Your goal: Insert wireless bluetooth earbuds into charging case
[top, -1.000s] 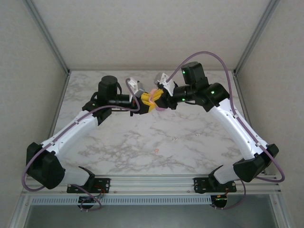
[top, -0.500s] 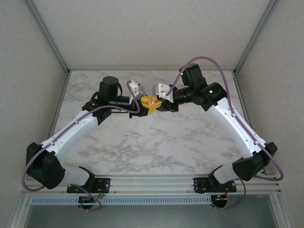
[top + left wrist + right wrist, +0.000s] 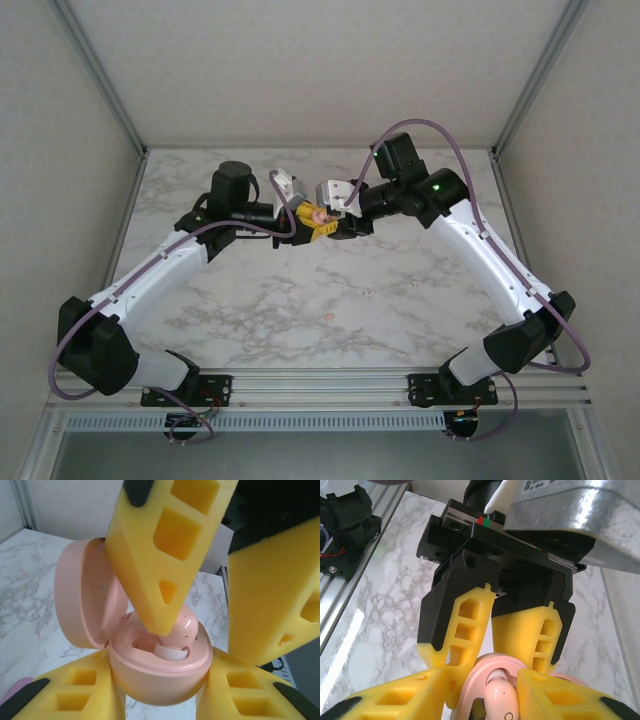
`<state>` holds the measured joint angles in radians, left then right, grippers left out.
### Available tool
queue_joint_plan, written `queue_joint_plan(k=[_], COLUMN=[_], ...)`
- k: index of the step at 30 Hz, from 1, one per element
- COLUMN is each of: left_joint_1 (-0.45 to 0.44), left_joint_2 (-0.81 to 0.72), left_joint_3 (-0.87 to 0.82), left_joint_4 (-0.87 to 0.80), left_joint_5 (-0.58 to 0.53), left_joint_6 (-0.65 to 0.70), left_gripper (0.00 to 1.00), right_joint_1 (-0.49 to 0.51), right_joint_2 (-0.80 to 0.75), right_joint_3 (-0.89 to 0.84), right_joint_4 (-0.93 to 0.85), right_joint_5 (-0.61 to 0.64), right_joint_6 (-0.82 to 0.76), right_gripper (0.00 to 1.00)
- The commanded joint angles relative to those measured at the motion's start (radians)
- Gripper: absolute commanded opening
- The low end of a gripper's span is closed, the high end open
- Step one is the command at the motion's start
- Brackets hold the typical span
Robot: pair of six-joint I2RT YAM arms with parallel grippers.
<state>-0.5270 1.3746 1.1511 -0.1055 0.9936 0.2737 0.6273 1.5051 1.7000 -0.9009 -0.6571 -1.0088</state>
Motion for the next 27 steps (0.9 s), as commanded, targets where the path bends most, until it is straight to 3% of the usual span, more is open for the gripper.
queue_joint_plan(k=[1,11,15,19,22,27], left_joint_1=[-0.003,-0.004,-0.004,-0.004,-0.002,0.005], left_joint_2=[-0.006,-0.01,-0.019,-0.008,0.007,0.032], left_joint_3=[0.033,0.005,-0.039,-0.086,-0.121,-0.178], left_joint_4=[0.049,0.109,0.214,0.351,0.41,0.491], left_joint_5=[0.05,0.029,-0.021,-0.103,-0.228,-0.377], left_joint_6=[0.008,-0.035,-0.092,-0.169,-0.191,-0.236], left_gripper=[0.25,0.24,0.24,0.24,0.24,0.24], right_joint_1=[0.006,0.006,0.007,0.003,-0.006,-0.106], right_joint_2=[-0.022,-0.062,-0.081,-0.113,-0.132,-0.174], right_joint_3=[-0.001,-0.028,-0.03,-0.026,-0.005,-0.068], right_joint_4=[0.05,0.125,0.189,0.349,0.394,0.229], right_joint_5=[0.005,-0.01,-0.052,-0.013,0.241,0.549], right_joint_6=[0.005,0.054,0.17,0.502,0.811,1.277], right_gripper=[0.48,0.47,0.48,0.49,0.48,0.44])
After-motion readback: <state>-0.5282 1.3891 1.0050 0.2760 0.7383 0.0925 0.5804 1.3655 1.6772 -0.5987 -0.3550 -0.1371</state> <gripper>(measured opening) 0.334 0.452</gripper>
